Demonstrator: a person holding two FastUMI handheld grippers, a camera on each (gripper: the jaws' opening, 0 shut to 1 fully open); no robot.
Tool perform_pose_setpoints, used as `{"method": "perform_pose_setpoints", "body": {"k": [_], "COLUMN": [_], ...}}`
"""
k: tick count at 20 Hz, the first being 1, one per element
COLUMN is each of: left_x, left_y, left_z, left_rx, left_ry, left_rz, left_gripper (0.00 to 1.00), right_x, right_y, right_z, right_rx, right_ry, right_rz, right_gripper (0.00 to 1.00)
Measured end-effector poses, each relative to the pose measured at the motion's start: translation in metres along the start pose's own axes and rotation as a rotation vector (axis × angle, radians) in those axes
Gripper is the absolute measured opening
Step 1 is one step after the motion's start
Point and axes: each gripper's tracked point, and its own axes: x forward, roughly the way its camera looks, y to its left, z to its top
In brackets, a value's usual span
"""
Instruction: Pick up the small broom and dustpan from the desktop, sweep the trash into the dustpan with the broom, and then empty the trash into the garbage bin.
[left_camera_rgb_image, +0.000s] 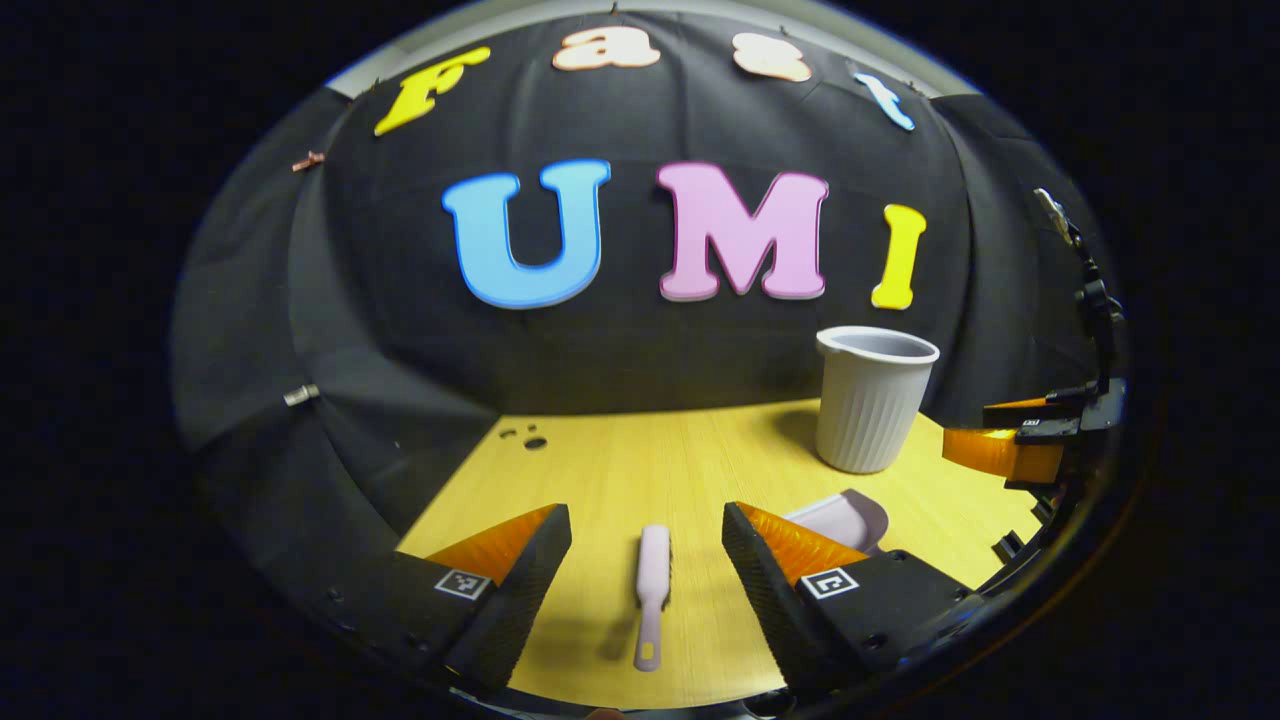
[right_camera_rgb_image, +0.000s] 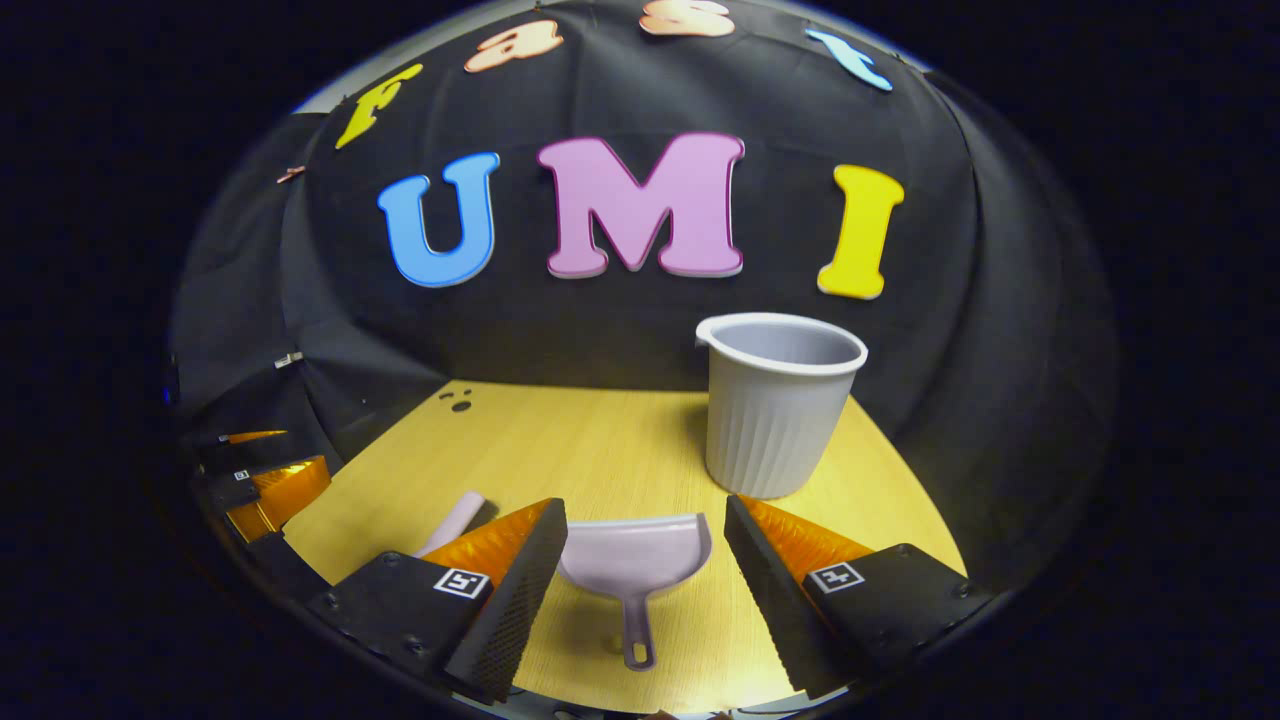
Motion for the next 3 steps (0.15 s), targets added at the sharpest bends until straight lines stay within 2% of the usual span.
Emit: {"method": "perform_pose_setpoints", "body": {"k": [3], "left_x": [-0.043], "left_y": [-0.009], "left_z": [0.011], "left_rx": [-0.007], "left_ry": [-0.077], "left_rz": [-0.013], "left_gripper": [0.96], "right_x": [-0.047], "right_y": [0.007], "right_z": [0.019], "right_rx": [-0.018], "right_ry": [-0.111], "right_rz": [0.010], "right_gripper": [0.99]}}
